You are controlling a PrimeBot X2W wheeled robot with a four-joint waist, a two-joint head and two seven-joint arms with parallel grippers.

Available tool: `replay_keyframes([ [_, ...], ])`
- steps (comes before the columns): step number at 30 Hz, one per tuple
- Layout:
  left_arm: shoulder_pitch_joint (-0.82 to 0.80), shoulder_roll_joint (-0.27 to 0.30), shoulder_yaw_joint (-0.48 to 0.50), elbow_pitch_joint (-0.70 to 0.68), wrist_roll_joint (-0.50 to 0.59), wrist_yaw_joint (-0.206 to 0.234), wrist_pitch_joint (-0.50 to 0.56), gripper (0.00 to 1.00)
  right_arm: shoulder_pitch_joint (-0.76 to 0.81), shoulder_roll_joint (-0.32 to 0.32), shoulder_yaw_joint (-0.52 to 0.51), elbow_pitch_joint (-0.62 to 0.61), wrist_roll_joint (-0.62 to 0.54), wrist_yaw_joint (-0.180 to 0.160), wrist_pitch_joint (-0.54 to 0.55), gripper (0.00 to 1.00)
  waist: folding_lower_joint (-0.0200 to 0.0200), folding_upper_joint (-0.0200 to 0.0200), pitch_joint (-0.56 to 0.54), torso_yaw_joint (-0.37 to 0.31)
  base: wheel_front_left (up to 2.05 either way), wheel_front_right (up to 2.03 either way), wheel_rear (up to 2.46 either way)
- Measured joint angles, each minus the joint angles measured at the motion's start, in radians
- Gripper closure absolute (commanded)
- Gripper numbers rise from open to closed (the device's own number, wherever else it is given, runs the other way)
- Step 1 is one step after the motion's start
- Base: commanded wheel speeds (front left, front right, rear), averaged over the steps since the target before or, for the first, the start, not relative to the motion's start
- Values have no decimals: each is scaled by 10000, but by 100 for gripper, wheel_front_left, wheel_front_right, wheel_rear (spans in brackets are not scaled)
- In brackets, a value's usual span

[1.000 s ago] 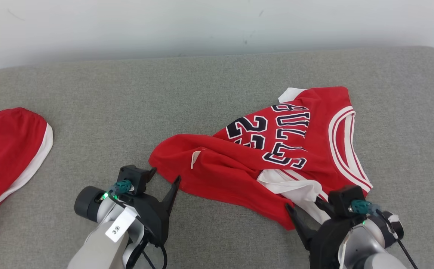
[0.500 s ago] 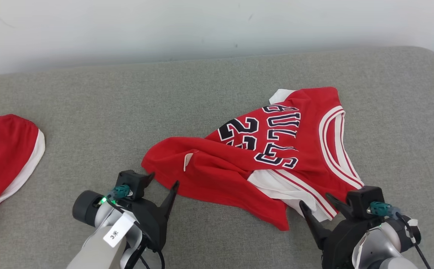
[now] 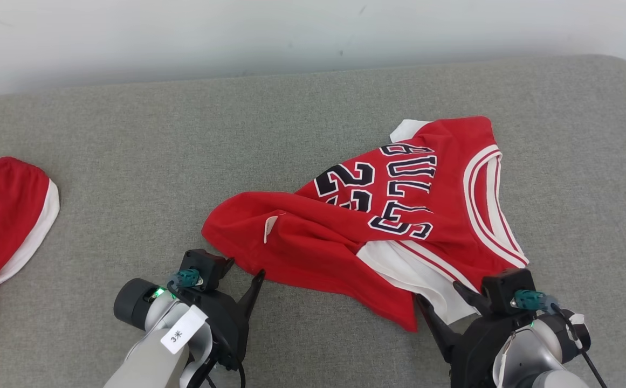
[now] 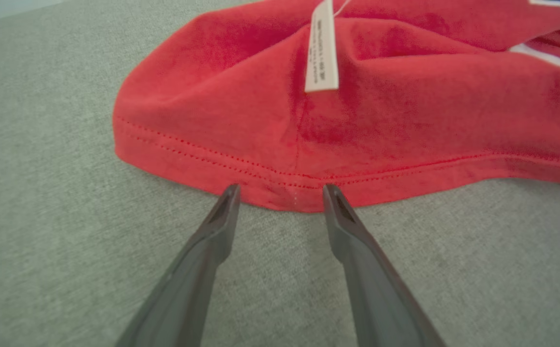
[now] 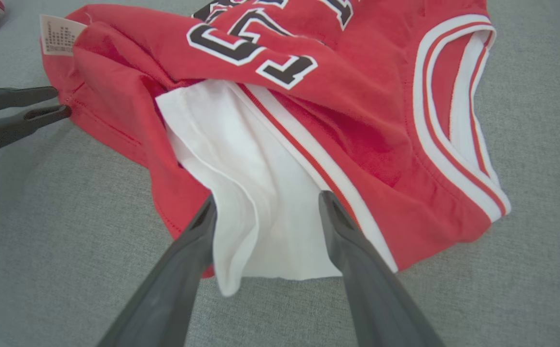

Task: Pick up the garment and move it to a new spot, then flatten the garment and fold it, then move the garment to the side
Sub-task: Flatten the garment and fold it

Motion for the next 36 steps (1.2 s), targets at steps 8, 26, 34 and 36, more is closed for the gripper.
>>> replay_keyframes([
  [8,-17,35,27,59,-2,0,82,10,46,13,268,100,-86,2,245,0,0,0,66,47,0,0,0],
  [26,-49,100,77,82,-10,8,86,30,448,-207,247,-119,-259,-48,627,42,0,0,56,-44,0,0,0],
  [34,-96,79,48,79,-10,13,86,33,448,-207,251,-222,-259,-94,717,49,-1,0,61,-62,0,0,0],
  [36,-110,56,25,75,-10,13,86,52,448,-207,268,-226,-259,-94,786,54,0,1,68,-54,0,0,0],
])
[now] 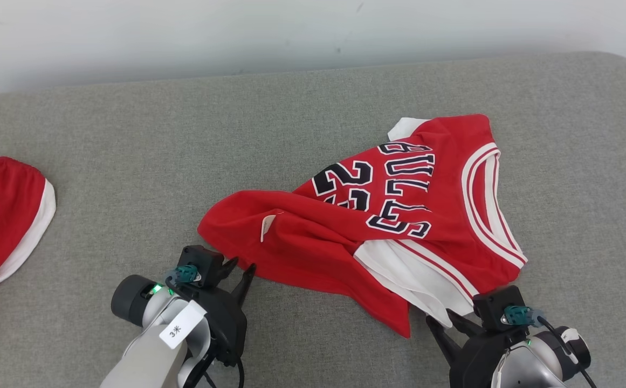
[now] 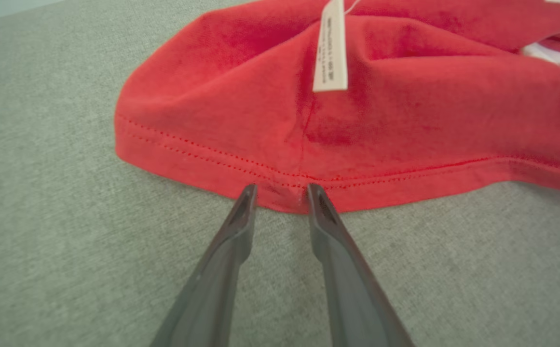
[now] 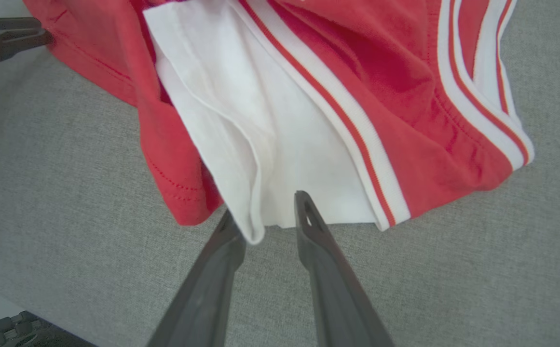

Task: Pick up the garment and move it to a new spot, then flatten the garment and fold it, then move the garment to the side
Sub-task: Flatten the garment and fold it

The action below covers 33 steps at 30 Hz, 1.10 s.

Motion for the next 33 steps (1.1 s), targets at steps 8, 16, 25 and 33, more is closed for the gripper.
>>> replay_keyframes([
  [8,-31,-27,-75,2,2,-10,90,100,0,6,27,-36,0,-2,90,89,0,0,51,21,0,0,0],
  [16,-59,-25,-8,-25,-33,-10,75,100,-4,13,-61,-90,2,-8,88,100,0,0,97,8,0,0,0],
  [25,-314,228,683,-629,-209,357,-623,100,-244,182,-617,-550,123,-56,-464,100,0,0,36,43,0,0,0],
  [33,-372,328,1099,-1586,-362,782,-1375,100,-841,491,-1484,-1478,635,-59,-1505,100,0,0,-164,114,0,0,0],
])
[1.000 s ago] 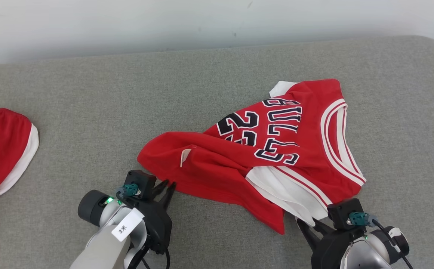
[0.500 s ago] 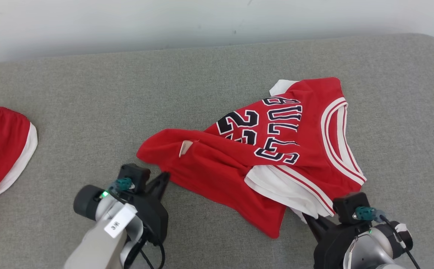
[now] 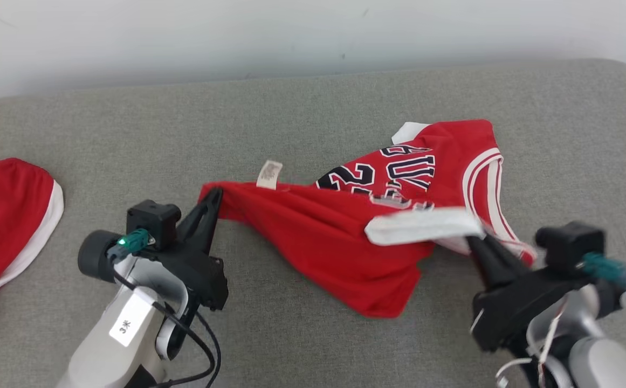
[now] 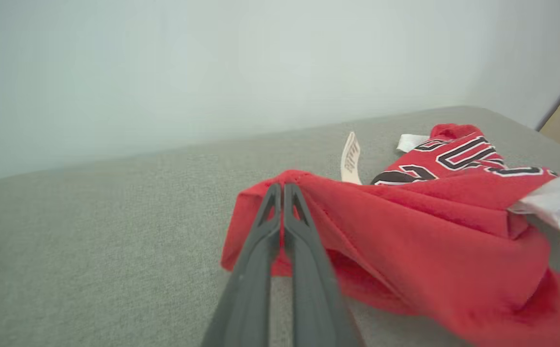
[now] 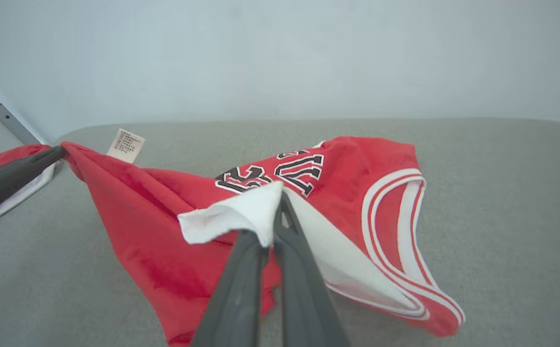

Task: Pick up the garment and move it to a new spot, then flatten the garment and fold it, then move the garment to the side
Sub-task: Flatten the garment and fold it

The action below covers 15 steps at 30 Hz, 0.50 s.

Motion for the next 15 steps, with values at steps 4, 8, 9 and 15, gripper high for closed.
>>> replay_keyframes([
  [4,-3,19,209,-619,0,259,-412,100,-318,-56,-351,-466,0,-25,-537,100,0,0,-176,19,0,0,0],
  [8,26,88,408,-1283,0,456,-675,100,-436,-61,-556,-932,107,29,-922,100,0,0,-373,14,0,0,0],
  [9,52,128,447,-1480,2,546,-744,100,-437,-52,-589,-1043,182,67,-1009,100,0,0,-422,6,0,0,0],
  [15,369,255,930,-2989,-155,723,-1005,100,-438,75,-1060,-2167,924,257,-1530,100,0,0,-664,-51,0,0,0],
])
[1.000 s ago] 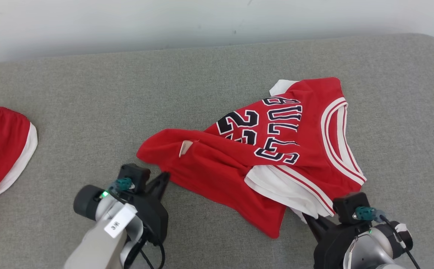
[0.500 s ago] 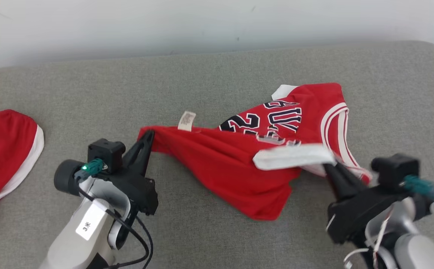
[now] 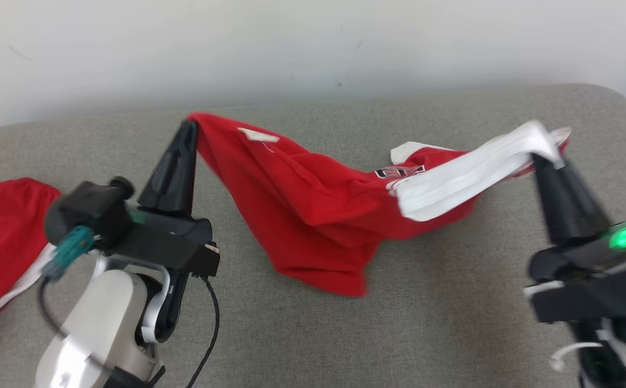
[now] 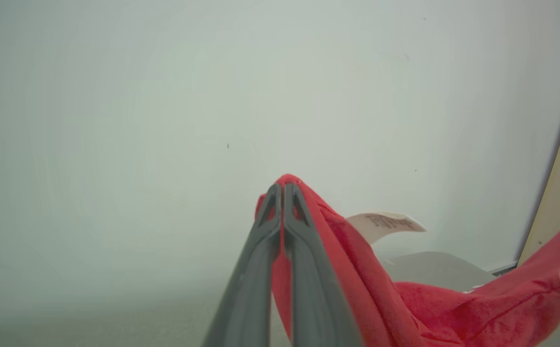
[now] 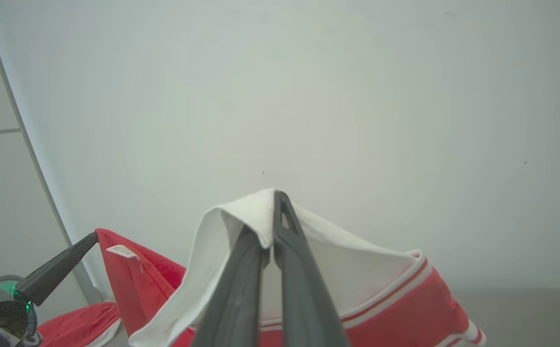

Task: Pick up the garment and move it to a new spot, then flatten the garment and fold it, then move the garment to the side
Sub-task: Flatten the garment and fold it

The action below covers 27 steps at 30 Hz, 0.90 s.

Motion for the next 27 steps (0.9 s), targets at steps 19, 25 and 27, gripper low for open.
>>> replay_keyframes([
  [19,554,-10,1011,-5033,-1361,345,976,100,-1918,-169,-1465,1068,2150,228,-159,100,0,0,271,-174,0,0,0],
  [25,-1797,-357,1356,-1254,-945,435,1204,100,-5743,102,-1333,4750,1350,-19,-727,100,4,3,922,-144,0,0,0],
  [27,-2917,-683,1442,-1354,-627,502,848,100,-7123,94,-1624,4203,1348,2,-1239,100,4,3,1042,-98,0,0,0],
])
